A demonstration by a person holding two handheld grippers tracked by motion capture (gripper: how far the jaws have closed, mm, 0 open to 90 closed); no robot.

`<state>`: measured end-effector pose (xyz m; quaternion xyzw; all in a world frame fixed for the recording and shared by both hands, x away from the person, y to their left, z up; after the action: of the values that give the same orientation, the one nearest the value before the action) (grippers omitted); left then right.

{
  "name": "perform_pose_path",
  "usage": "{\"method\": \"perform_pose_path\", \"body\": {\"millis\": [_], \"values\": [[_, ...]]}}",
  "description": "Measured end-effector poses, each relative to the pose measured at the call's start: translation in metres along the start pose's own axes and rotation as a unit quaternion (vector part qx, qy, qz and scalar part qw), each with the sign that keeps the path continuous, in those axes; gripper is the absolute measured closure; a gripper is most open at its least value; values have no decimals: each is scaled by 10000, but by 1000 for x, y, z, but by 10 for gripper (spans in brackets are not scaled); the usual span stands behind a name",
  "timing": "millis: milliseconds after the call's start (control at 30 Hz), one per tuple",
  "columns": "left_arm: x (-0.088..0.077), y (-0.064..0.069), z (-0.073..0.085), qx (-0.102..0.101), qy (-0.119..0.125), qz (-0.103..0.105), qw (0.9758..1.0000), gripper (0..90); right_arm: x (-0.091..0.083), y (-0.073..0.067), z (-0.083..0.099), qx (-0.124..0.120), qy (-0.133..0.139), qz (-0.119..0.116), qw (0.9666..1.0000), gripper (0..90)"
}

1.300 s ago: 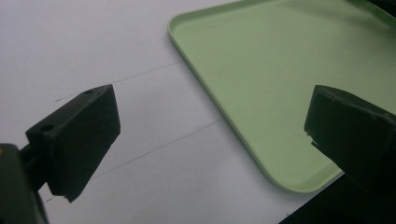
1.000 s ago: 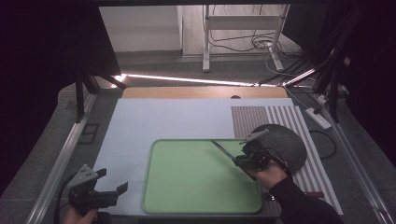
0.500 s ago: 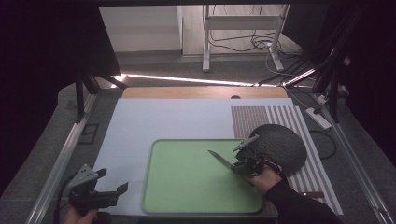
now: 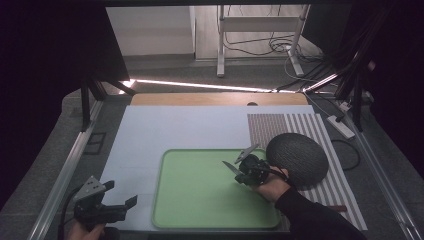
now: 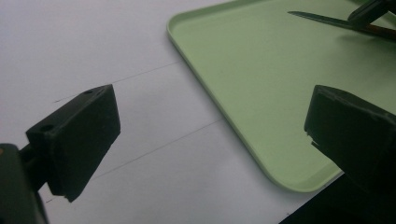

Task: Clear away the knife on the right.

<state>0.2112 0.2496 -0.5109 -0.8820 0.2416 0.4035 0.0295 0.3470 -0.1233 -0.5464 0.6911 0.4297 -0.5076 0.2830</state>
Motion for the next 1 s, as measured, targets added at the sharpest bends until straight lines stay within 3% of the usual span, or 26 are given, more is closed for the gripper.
{"method": "perform_pose_path", "body": {"millis": [133,367,867,1000], "values": [[0,0,0,8,11,5,10000,35,10,7,3,1,-243,141,9996,898],[0,1,0,35,9,5,10000,35,2,28,19,387,-278,134,9988,898],[-1,0,0,-5,25,17,10000,32,-13,52,49,1030,-407,215,9936,898],[0,0,0,1,20,10,10000,32,-14,53,50,1068,-411,212,9932,897]]}}
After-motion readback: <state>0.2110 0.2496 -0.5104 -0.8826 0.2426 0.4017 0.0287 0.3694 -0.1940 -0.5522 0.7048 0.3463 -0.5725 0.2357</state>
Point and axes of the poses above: each handheld gripper's, and its own axes: x roughly forward along the jaws, z roughly out of its underside, y roughly to its right, the point moved 6 cm from there along x, roughly forward along the jaws, and after that the axes turned 8 degrees about -y, right-handed, at the moved point
